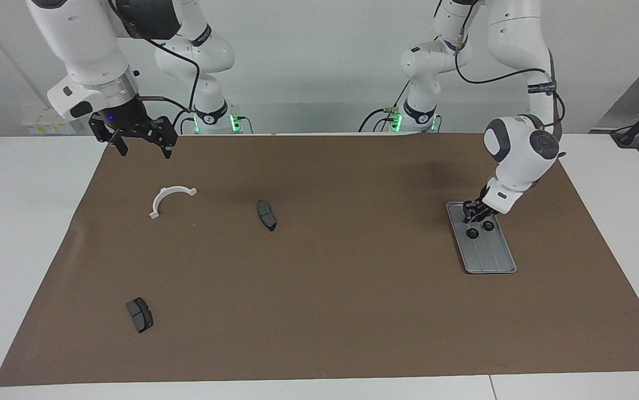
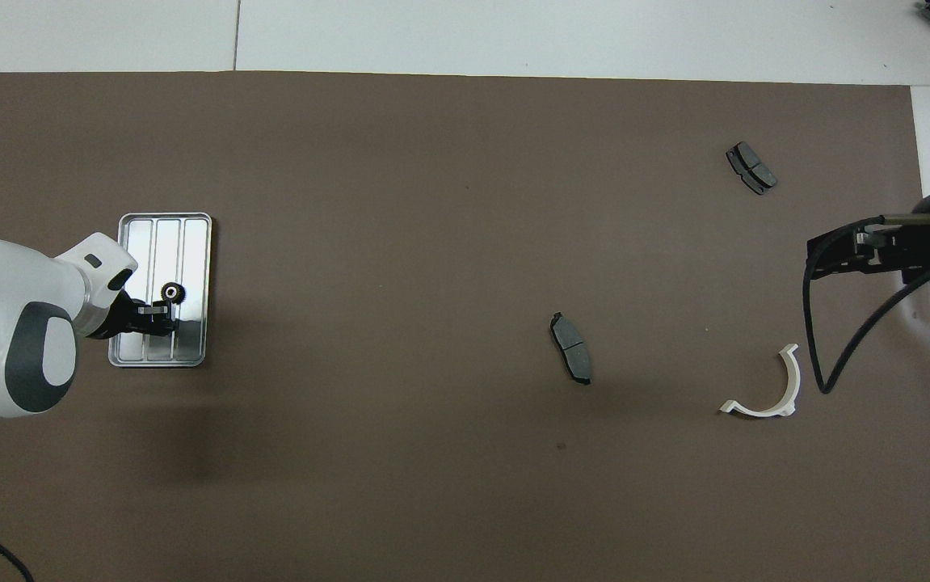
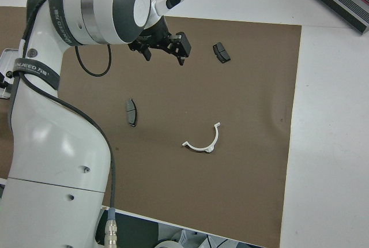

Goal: Place bearing gear from tray to pile
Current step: 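Lift the black gear out of the tray with the left gripper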

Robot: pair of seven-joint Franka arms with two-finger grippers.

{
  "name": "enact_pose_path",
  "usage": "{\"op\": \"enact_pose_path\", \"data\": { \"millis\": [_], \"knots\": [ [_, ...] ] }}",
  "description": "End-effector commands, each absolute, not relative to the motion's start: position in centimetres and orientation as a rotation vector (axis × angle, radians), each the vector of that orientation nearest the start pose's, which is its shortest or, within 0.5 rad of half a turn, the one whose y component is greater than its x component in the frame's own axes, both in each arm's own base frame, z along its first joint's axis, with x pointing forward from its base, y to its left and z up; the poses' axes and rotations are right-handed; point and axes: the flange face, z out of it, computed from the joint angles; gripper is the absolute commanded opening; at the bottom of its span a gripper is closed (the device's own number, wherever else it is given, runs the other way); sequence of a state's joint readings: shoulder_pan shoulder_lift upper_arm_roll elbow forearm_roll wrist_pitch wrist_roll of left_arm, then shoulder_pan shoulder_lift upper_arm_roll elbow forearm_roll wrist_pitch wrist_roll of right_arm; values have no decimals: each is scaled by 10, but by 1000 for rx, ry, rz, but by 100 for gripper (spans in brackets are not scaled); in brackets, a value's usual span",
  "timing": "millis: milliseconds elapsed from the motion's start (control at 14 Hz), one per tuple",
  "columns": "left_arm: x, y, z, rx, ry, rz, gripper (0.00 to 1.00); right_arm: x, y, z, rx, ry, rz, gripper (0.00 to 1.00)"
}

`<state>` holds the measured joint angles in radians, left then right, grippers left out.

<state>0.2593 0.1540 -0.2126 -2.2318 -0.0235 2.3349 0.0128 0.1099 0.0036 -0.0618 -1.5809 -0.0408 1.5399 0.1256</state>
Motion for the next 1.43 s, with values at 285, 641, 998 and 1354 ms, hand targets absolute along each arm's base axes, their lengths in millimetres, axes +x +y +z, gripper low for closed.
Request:
{"op": "enact_pose_path", "data": {
  "millis": [285, 641, 998, 1354],
  "knots": [
    [525, 26, 295, -3187, -108, 67, 28, 551, 19, 617, -3155, 92, 47, 100],
    [525, 26, 295, -3187, -111, 67, 25, 551, 19, 617, -3155, 92, 47, 100],
    [525, 25, 295, -3187, -108, 69, 20, 552, 19, 618, -3155, 92, 28, 100],
    [536, 26, 310, -3187, -101, 42, 11, 552, 16, 618, -3155, 99, 28, 100]
  ]
}}
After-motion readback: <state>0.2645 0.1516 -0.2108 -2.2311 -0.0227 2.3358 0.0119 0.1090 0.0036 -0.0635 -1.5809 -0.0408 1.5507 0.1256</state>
